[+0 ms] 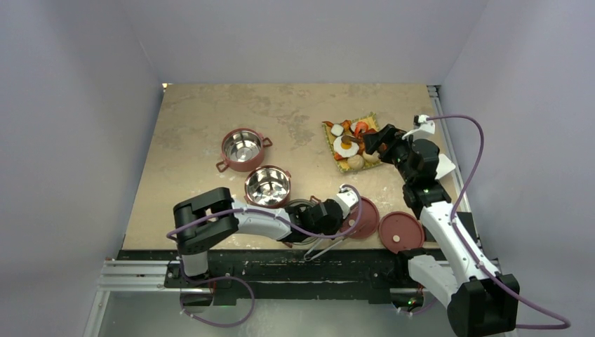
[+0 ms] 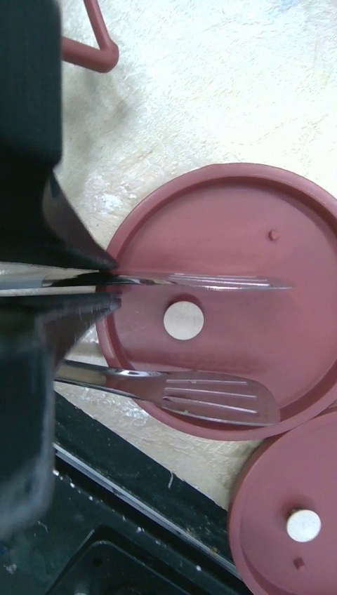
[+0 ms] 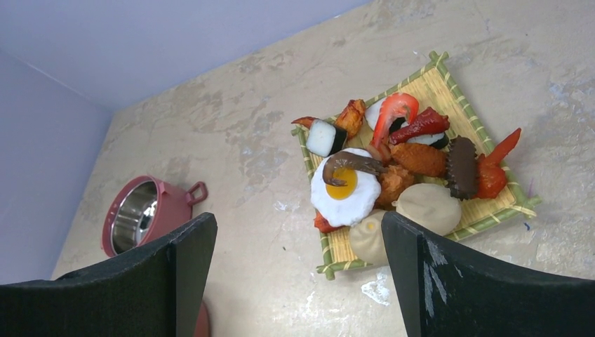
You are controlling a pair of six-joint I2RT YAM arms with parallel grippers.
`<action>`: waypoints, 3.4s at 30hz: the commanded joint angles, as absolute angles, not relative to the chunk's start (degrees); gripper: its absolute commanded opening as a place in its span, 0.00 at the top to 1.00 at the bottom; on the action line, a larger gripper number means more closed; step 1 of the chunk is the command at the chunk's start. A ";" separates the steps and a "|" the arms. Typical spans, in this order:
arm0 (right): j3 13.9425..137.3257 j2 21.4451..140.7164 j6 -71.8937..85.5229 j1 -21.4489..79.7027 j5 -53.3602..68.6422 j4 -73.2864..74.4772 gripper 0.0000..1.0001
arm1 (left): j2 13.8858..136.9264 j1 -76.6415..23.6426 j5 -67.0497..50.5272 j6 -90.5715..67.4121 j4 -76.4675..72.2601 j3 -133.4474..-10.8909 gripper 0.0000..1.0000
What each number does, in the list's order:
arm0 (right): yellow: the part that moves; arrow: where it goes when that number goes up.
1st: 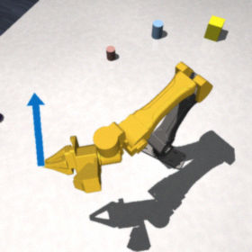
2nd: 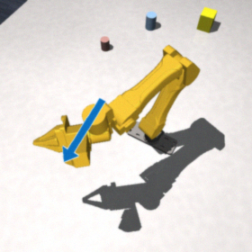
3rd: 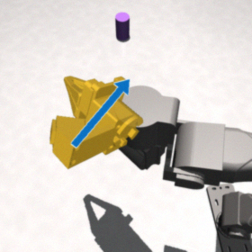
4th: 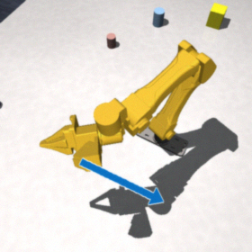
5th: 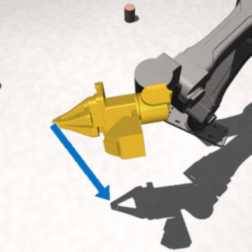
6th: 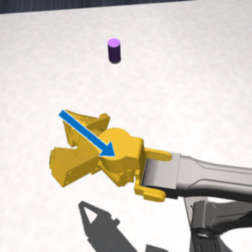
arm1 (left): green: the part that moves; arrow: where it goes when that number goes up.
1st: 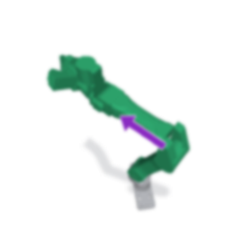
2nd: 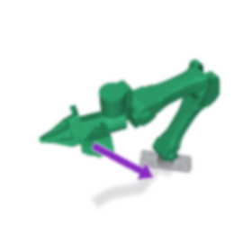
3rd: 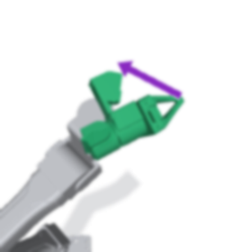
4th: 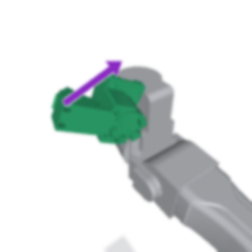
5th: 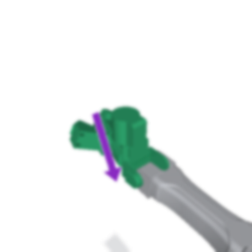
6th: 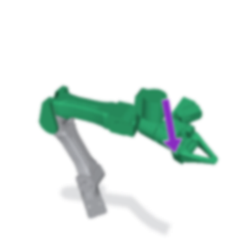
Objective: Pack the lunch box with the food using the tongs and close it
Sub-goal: Pick up the clamp at the center of the board.
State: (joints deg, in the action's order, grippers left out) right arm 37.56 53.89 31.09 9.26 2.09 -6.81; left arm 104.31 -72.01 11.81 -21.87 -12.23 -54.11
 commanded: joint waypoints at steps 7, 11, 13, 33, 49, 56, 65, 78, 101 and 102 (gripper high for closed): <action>39.73 50.19 28.38 8.96 4.36 -6.04 0.10 | 100.01 -72.47 14.30 -25.63 -12.50 -56.82 1.00; 40.60 48.45 26.87 8.97 9.32 -6.85 0.09 | 94.32 -71.56 14.16 -28.10 -11.42 -56.97 1.00; 41.02 47.24 26.30 9.00 12.59 -7.80 0.08 | 91.55 -69.56 11.18 -30.34 -11.50 -56.88 1.00; 33.27 45.17 47.25 9.03 46.03 -46.01 0.01 | 71.08 -45.92 -6.34 -46.30 -27.86 -52.70 1.00; 29.51 53.83 57.51 19.55 51.99 -64.99 0.01 | 68.42 -43.86 -13.39 -55.87 -49.21 -47.32 1.00; 31.75 57.23 58.45 22.08 49.24 -68.72 0.01 | 69.65 -43.87 -13.32 -57.12 -54.26 -45.56 1.00; 35.32 62.08 58.18 28.34 46.55 -71.26 0.05 | 70.53 -43.88 -12.59 -56.46 -53.70 -45.37 1.00; 35.89 65.50 62.96 30.08 42.54 -78.79 0.52 | 71.63 -43.86 -12.86 -54.85 -54.58 -44.99 1.00; 36.80 63.72 56.56 30.49 37.64 -65.91 0.54 | 71.76 -43.86 -7.65 -46.70 -49.61 -43.69 1.00; 36.67 63.47 56.08 30.45 37.21 -65.31 0.57 | 71.75 -43.88 -7.65 -46.35 -48.62 -44.07 1.00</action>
